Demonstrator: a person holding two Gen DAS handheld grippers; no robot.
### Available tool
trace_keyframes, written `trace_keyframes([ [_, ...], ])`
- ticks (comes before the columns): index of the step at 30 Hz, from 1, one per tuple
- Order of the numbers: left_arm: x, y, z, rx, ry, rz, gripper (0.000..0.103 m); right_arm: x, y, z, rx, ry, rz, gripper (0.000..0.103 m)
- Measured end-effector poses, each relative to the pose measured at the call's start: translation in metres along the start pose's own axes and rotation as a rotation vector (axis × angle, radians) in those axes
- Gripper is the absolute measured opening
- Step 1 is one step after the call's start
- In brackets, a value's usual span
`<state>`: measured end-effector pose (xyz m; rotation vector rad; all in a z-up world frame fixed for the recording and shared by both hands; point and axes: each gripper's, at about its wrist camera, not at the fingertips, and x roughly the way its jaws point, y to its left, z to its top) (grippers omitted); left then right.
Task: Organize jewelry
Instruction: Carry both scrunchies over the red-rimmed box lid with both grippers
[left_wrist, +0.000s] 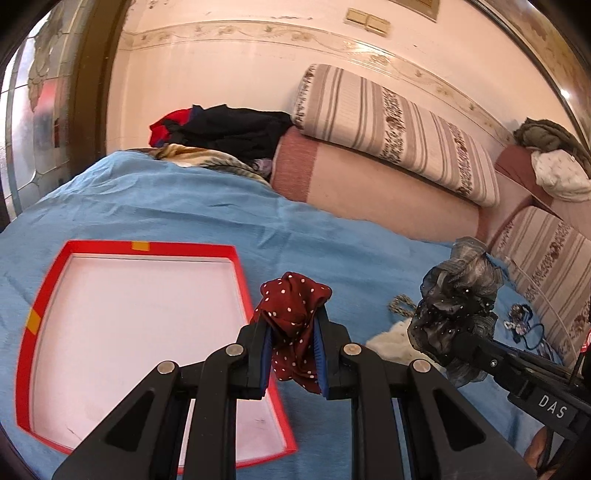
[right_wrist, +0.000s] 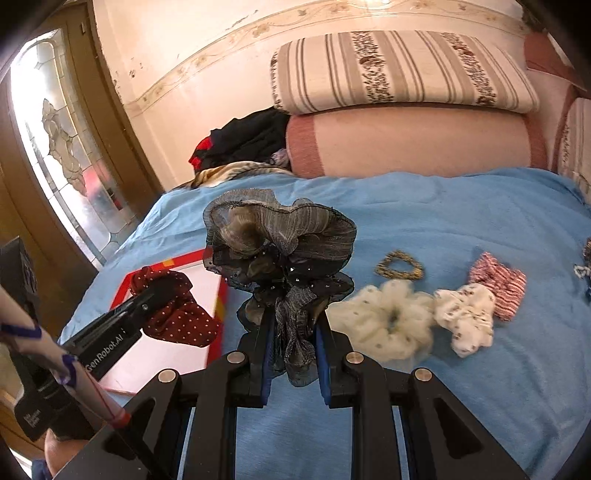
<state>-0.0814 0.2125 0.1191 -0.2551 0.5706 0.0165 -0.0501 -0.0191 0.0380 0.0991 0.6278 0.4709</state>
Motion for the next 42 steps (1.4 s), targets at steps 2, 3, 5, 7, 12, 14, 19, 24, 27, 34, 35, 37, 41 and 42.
trace_keyframes([
  [2, -0.001, 0.008, 0.003, -0.015, -0.005, 0.015, 0.018, 0.004, 0.008, 0.003, -0.007, 0.008, 0.009, 0.021],
  [3, -0.001, 0.013, 0.005, -0.023, -0.009, 0.028, 0.018, 0.006, 0.012, 0.005, -0.012, 0.012, 0.012, 0.021],
  [5, -0.001, 0.024, 0.008, -0.036, -0.016, 0.052, 0.018, 0.01, 0.021, 0.007, -0.021, 0.023, 0.023, 0.021],
  [7, 0.0, 0.034, 0.012, -0.048, -0.017, 0.08, 0.018, 0.016, 0.03, 0.011, -0.03, 0.031, 0.034, 0.021],
  [12, 0.004, 0.062, 0.021, -0.067, -0.017, 0.15, 0.018, 0.035, 0.057, 0.018, -0.066, 0.066, 0.074, 0.021],
  [14, 0.006, 0.075, 0.024, -0.081, -0.016, 0.178, 0.018, 0.046, 0.069, 0.021, -0.076, 0.081, 0.093, 0.021],
  [19, 0.012, 0.12, 0.034, -0.164, -0.005, 0.223, 0.019, 0.072, 0.098, 0.03, -0.09, 0.117, 0.145, 0.021],
  [24, 0.019, 0.155, 0.039, -0.225, 0.012, 0.261, 0.018, 0.099, 0.127, 0.036, -0.111, 0.157, 0.185, 0.021],
  [27, 0.026, 0.171, 0.041, -0.247, 0.029, 0.279, 0.019, 0.119, 0.139, 0.037, -0.11, 0.193, 0.196, 0.022],
  [34, 0.045, 0.208, 0.042, -0.311, 0.068, 0.325, 0.019, 0.163, 0.155, 0.037, -0.098, 0.271, 0.203, 0.022],
  [35, 0.048, 0.21, 0.041, -0.315, 0.077, 0.326, 0.019, 0.169, 0.157, 0.037, -0.097, 0.276, 0.2, 0.022],
  [37, 0.052, 0.211, 0.04, -0.313, 0.087, 0.322, 0.019, 0.18, 0.159, 0.038, -0.092, 0.292, 0.198, 0.022],
  [41, 0.055, 0.209, 0.04, -0.299, 0.086, 0.326, 0.019, 0.199, 0.161, 0.034, -0.087, 0.317, 0.177, 0.023],
  [42, 0.055, 0.209, 0.039, -0.298, 0.085, 0.332, 0.019, 0.203, 0.162, 0.034, -0.083, 0.323, 0.172, 0.024],
])
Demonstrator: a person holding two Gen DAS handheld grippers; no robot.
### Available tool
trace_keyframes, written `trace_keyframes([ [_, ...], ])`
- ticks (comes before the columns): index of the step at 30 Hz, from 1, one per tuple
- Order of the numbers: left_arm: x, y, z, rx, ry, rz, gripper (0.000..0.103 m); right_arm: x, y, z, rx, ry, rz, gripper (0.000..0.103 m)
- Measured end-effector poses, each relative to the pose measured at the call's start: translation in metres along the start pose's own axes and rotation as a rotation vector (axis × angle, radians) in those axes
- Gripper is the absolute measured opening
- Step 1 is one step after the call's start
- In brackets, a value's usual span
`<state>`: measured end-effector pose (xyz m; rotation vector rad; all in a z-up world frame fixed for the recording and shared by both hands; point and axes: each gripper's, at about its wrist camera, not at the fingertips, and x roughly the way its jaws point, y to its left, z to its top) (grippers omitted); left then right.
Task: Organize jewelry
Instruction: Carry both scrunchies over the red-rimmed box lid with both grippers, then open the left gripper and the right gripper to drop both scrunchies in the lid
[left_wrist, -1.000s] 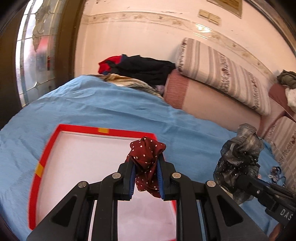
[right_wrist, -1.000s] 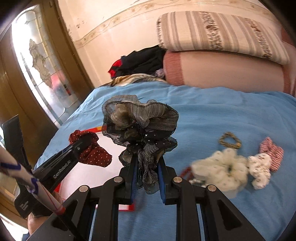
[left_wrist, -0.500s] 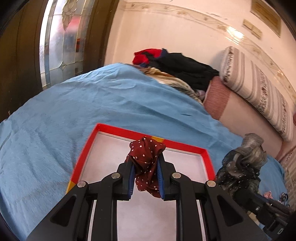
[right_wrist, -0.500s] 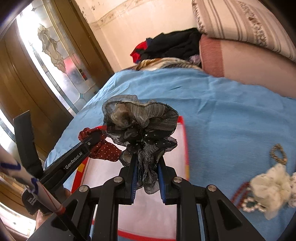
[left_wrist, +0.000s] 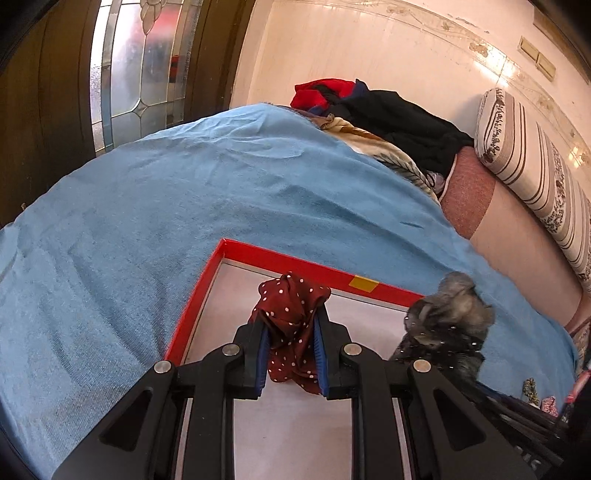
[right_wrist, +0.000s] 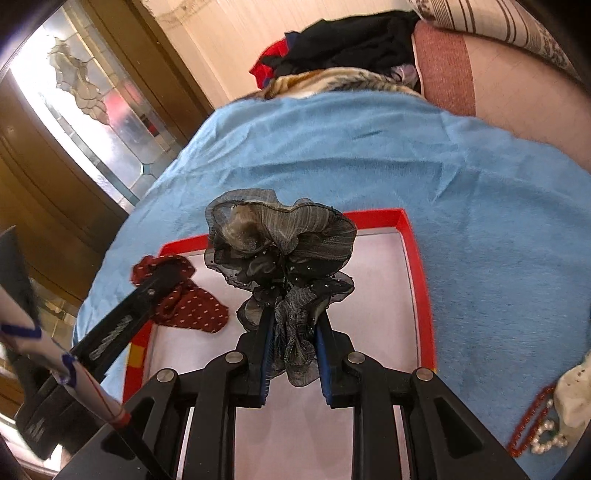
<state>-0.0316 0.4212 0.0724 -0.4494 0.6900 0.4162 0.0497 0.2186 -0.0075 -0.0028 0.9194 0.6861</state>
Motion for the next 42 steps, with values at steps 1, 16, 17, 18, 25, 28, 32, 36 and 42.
trace_keyframes([
  [1, 0.001, 0.001, 0.0, 0.0, -0.001, 0.004, 0.019, 0.004, -0.001, 0.0, 0.003, 0.008, -0.003, 0.024],
  [16, 0.005, 0.001, -0.002, -0.006, 0.004, 0.036, 0.042, 0.023, -0.013, -0.002, 0.031, 0.038, -0.026, 0.031],
  [17, 0.005, 0.001, -0.002, -0.006, 0.002, 0.037, 0.043, 0.023, -0.014, -0.002, 0.032, 0.038, -0.027, 0.031],
  [18, 0.005, 0.001, -0.002, -0.007, 0.002, 0.036, 0.044, 0.023, -0.015, -0.002, 0.031, 0.039, -0.028, 0.032],
  [25, 0.002, 0.001, -0.003, 0.005, -0.006, 0.041, 0.053, 0.027, -0.016, -0.002, 0.032, 0.045, -0.031, 0.034],
  [28, 0.001, 0.0, -0.003, 0.009, -0.006, 0.042, 0.055, 0.027, -0.016, -0.001, 0.031, 0.048, -0.034, 0.037],
  [32, 0.001, -0.002, -0.003, 0.011, -0.011, 0.047, 0.059, 0.028, -0.015, 0.0, 0.021, 0.056, -0.036, 0.042],
  [36, -0.003, -0.003, -0.003, 0.019, -0.021, 0.05, 0.065, 0.026, -0.013, 0.0, 0.013, 0.057, -0.037, 0.05],
  [42, -0.007, -0.003, -0.001, 0.015, -0.031, 0.046, 0.068, 0.021, -0.011, 0.001, 0.005, 0.052, -0.035, 0.059],
])
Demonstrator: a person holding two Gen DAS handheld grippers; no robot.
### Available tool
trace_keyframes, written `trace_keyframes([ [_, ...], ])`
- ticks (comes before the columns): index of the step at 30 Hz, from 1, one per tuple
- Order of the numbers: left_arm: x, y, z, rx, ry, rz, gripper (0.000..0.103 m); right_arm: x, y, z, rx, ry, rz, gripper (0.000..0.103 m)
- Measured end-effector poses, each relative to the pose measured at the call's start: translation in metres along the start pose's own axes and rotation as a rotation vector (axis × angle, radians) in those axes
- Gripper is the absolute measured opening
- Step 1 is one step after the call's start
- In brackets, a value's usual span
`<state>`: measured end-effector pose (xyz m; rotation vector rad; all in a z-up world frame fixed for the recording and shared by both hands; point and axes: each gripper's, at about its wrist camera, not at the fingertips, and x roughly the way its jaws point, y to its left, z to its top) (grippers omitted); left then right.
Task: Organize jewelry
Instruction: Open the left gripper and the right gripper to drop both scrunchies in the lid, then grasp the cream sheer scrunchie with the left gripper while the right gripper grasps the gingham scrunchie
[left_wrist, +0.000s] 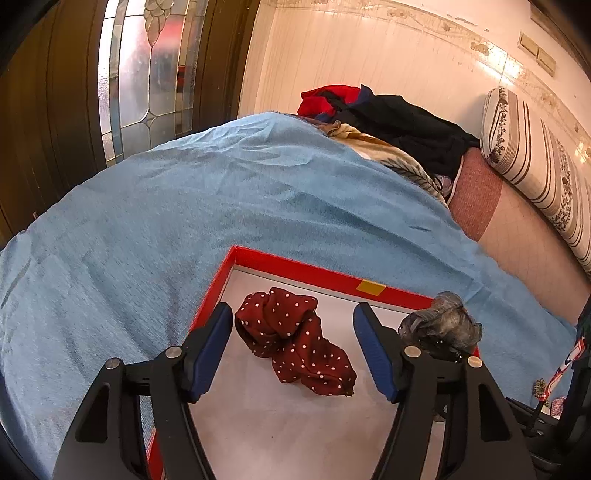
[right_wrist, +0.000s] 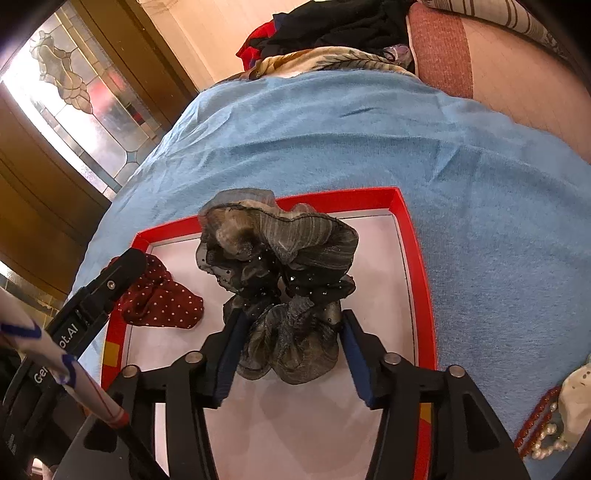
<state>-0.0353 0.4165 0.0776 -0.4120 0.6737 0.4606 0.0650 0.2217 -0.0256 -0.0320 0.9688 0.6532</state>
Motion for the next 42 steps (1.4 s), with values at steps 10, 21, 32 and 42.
trace_keyframes([
  [10, -0.01, -0.002, 0.004, 0.001, -0.031, 0.001, 0.072, -0.019, 0.0, 0.001, 0.004, -0.025, 0.016, 0.06],
  [21, -0.017, -0.007, 0.005, 0.008, -0.049, 0.001, 0.074, -0.033, -0.003, 0.002, 0.009, -0.057, 0.031, 0.067],
  [32, -0.026, -0.027, 0.004, 0.039, -0.078, -0.017, 0.074, -0.084, -0.023, -0.008, 0.053, -0.154, 0.066, 0.067],
  [42, -0.06, -0.076, -0.011, 0.154, -0.142, -0.067, 0.074, -0.136, -0.071, -0.035, 0.115, -0.208, 0.086, 0.067],
])
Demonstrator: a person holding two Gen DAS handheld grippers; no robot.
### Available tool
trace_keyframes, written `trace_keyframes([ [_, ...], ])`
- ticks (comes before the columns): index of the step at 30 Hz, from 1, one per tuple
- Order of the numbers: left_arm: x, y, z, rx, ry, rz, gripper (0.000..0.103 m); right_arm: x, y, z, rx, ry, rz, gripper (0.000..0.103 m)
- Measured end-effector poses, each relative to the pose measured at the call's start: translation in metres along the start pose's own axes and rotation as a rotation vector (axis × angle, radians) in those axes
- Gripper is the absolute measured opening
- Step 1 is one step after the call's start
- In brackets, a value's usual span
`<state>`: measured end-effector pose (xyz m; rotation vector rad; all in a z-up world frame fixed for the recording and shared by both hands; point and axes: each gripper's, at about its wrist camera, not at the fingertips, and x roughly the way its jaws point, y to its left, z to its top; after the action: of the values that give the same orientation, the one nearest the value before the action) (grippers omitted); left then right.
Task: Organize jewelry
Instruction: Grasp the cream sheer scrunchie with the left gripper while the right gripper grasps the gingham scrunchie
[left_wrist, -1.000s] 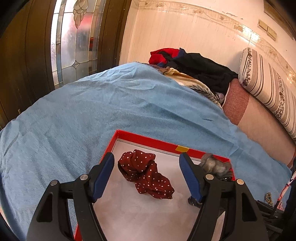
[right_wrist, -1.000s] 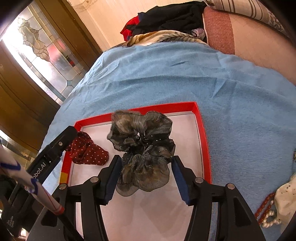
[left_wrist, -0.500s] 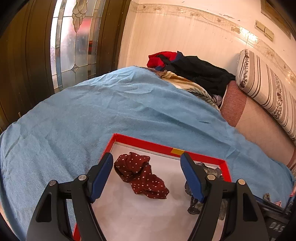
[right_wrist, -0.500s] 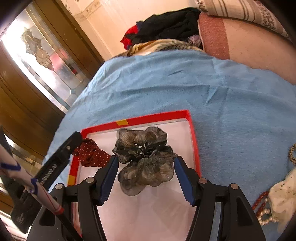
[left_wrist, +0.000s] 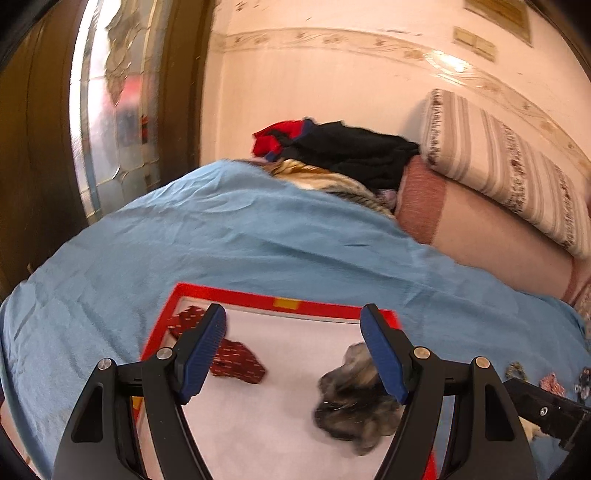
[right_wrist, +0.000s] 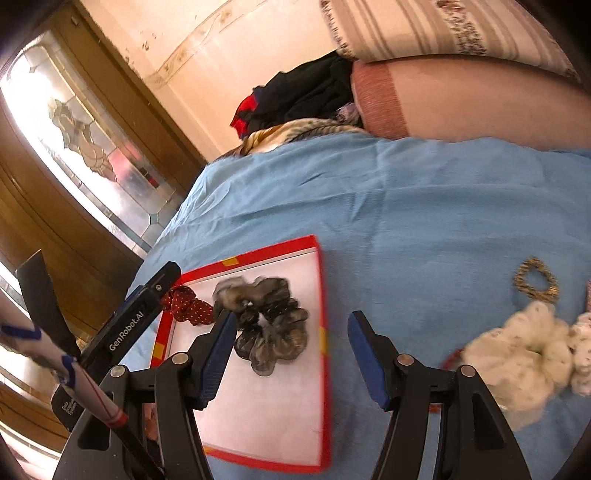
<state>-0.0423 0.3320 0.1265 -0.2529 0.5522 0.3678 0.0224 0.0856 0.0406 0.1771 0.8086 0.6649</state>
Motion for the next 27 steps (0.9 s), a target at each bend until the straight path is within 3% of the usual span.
trace_keyframes([
  [5, -0.017, -0.035, -0.007, 0.061, -0.007, -0.078, 0.074, -0.035, -0.027, -0.004, 0.032, -0.04, 0.001, 0.067],
  [10, -0.027, -0.072, -0.025, 0.115, 0.037, -0.194, 0.074, -0.074, -0.061, -0.013, 0.054, -0.078, -0.019, 0.067],
  [18, -0.019, -0.143, -0.072, 0.244, 0.217, -0.424, 0.074, -0.126, -0.139, -0.034, 0.152, -0.14, -0.113, 0.067],
  [27, -0.004, -0.198, -0.108, 0.327, 0.333, -0.516, 0.074, -0.152, -0.218, -0.045, 0.313, -0.179, -0.174, 0.067],
])
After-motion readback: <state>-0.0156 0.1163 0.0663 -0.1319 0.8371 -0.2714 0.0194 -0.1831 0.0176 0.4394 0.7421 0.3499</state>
